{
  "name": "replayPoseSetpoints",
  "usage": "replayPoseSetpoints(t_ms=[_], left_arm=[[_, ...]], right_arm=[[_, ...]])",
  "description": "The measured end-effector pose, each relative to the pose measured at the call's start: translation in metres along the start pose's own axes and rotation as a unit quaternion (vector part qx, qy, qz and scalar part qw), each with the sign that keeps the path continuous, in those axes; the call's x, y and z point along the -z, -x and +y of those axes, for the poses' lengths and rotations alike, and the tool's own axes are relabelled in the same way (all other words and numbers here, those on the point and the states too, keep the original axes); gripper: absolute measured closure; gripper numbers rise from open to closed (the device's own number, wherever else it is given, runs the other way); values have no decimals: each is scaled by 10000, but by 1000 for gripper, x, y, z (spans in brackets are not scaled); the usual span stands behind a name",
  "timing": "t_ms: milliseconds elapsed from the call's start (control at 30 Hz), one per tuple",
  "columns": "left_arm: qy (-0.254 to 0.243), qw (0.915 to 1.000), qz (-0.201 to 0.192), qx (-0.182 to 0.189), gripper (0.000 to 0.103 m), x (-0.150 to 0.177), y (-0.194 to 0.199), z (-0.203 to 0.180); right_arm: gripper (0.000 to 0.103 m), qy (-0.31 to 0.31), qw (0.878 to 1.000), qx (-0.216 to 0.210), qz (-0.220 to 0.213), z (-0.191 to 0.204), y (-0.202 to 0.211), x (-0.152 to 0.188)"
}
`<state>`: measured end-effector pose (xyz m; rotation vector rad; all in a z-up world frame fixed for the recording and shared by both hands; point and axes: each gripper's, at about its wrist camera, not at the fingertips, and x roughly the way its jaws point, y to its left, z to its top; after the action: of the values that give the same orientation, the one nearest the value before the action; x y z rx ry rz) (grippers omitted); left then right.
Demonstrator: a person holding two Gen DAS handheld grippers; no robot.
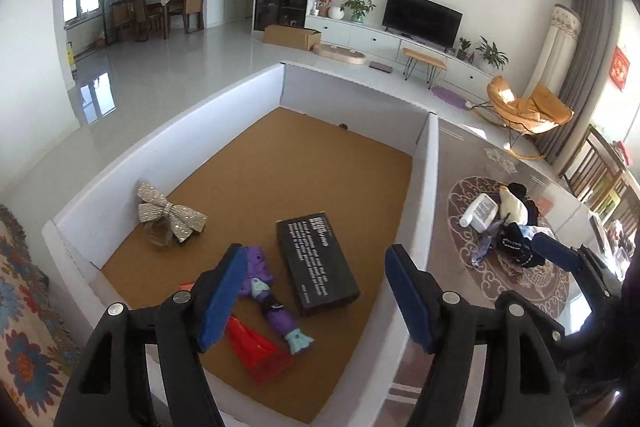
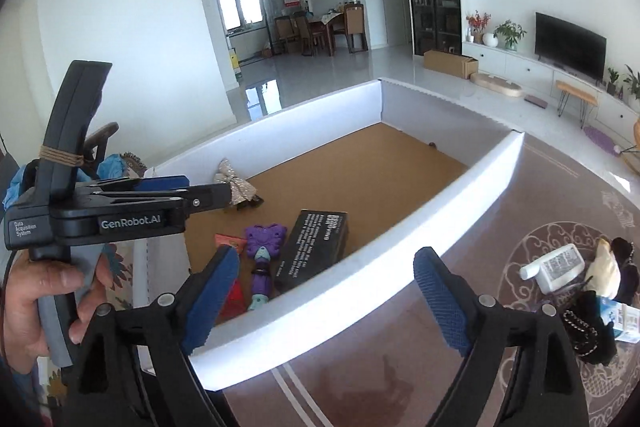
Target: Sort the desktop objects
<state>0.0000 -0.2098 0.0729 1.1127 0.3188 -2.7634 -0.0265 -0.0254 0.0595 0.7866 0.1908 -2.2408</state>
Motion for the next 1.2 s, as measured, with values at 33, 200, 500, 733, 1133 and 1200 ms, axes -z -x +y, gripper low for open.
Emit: replayPoseSetpoints(t_ms=[33, 200, 500, 733, 1133, 1200], left_arm=[[-160, 9996, -37, 225, 23, 6, 3, -22], [-928, 9894, 229, 1093, 7, 46, -14, -124], [-1992, 9692, 1214, 788, 7, 130, -94, -233], [-2000, 9706, 1128, 725, 0, 130, -113, -247], [-1819, 9768, 938, 631, 0, 111, -131, -248], [-1819, 9768, 938, 630, 0, 111, -131, -249]], right_arm=[[5, -53, 9997, 227, -16, -17, 9, 12], [5, -638, 9842, 1537, 609, -123, 46, 85], [5, -2175, 9347, 2549, 1187, -235, 128, 200], [5, -2122, 9263, 2870, 1211, -231, 123, 195], [4, -2246, 9206, 2940, 1247, -235, 117, 195], [4, -2241, 9205, 2945, 1252, -234, 117, 194]])
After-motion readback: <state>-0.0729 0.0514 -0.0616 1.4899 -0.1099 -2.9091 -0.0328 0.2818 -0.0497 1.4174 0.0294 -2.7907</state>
